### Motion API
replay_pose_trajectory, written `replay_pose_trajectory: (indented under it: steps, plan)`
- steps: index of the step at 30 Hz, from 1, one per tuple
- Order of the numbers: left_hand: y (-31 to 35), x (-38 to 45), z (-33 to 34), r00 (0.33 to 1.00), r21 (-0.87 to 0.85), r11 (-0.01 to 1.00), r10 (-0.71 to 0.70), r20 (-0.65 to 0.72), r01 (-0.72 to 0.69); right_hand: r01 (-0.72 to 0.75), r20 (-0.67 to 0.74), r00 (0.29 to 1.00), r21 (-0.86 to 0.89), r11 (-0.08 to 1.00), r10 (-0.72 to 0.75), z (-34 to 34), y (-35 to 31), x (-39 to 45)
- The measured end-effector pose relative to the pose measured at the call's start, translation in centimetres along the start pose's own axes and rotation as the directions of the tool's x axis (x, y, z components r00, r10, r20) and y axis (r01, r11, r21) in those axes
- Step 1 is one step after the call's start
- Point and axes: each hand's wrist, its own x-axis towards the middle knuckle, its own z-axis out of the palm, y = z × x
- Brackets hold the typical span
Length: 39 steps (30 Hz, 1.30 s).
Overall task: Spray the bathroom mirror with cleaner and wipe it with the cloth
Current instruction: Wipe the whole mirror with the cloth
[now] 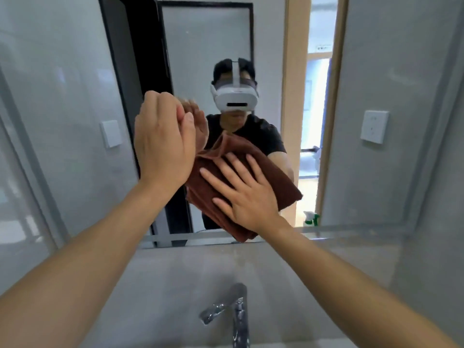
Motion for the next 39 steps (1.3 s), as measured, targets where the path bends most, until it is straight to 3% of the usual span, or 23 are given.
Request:
replay_pose_trajectory:
  steps: [6,11,19,22,25,28,30,34,39]
  plan:
    - [2.9,-3.2,2.7,0.997,-0.061,0.997,0.046,0.058,-0.043,-0.089,0.034,0.995,-0.015,0.996,0.089,0.6,0.7,-8.3]
    - [5.6,-2.0,4.0,0.987,-0.042,0.99,0.139,0.086,-0.135,-0.215,0.0,0.976,-0.067,0.974,0.216,-2.0,7.5,-8.9]
    - [8.0,4.1,4.1,0.975,0.015,0.975,0.22,0.027,-0.22,-0.547,-0.217,0.828,-0.117,0.829,0.516,-10.3,21.2,5.9]
    - [7.1,6.6,3.7,0.976,0.06,0.975,0.215,-0.034,-0.212,-0.566,-0.243,0.812,-0.108,0.818,0.53,-11.4,21.4,11.8]
    - [5.5,7.4,3.4,0.98,0.092,0.981,0.18,-0.081,-0.173,-0.493,-0.276,0.85,-0.111,0.863,0.45,-10.3,18.9,13.1]
    - [4.4,6.7,4.0,0.988,0.088,0.987,0.137,-0.07,-0.131,-0.298,-0.24,0.933,-0.098,0.949,0.268,-7.6,14.7,9.0]
    - [4.3,5.8,4.9,0.99,0.082,0.989,0.129,-0.05,-0.124,-0.239,-0.181,0.958,-0.065,0.969,0.224,-5.7,11.7,4.1]
    - [6.0,3.5,7.6,0.978,0.066,0.976,0.207,0.029,-0.209,-0.344,-0.103,0.936,-0.082,0.935,0.335,-3.1,9.5,-6.0]
    - [8.8,0.4,9.3,0.94,0.068,0.944,0.311,0.137,-0.322,-0.544,-0.111,0.838,-0.109,0.832,0.534,-3.3,13.1,-13.1]
